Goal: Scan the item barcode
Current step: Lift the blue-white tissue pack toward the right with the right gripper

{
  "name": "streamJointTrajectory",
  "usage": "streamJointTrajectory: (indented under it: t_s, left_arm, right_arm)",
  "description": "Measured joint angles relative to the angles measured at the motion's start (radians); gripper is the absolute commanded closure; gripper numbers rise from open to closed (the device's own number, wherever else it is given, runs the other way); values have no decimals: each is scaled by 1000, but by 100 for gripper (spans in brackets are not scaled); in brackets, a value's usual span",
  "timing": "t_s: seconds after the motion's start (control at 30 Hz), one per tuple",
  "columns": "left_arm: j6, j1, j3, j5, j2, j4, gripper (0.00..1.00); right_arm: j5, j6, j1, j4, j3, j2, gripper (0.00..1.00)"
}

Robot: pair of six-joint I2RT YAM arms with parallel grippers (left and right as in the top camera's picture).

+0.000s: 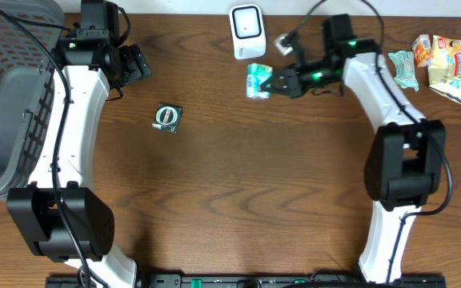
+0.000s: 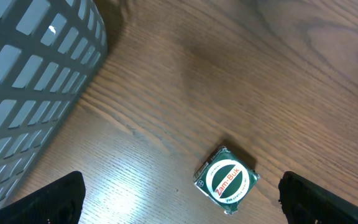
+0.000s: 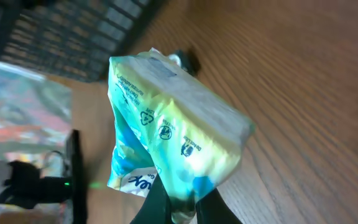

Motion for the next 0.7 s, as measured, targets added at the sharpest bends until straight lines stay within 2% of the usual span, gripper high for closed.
streamJointTrajectory:
  t_s: [0.23,0.7]
  left_arm:
    - [0,0,0,0,0,0,2]
    - [0,0,0,0,0,0,2]
  right_arm:
    - [-175,-74,-94,-13,0,0,99]
    - [-222,-92,-50,-3,0,0,99]
